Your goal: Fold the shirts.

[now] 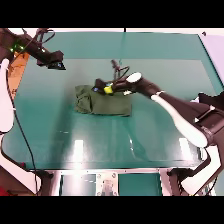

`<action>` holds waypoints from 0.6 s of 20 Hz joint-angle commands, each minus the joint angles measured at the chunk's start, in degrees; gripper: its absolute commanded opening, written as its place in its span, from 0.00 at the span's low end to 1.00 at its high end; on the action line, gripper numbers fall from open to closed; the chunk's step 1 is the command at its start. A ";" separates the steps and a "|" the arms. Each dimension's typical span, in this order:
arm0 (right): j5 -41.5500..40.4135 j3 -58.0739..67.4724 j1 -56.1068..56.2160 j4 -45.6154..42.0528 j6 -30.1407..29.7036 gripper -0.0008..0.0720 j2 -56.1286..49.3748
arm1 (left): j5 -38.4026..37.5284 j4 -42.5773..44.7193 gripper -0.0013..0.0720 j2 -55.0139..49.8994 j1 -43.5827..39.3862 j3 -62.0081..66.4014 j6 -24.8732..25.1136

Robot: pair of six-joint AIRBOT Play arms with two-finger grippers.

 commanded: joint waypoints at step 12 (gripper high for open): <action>9.53 -23.47 -21.84 -8.76 -8.59 0.88 8.41 | 2.10 0.13 0.05 0.15 0.15 -1.92 1.05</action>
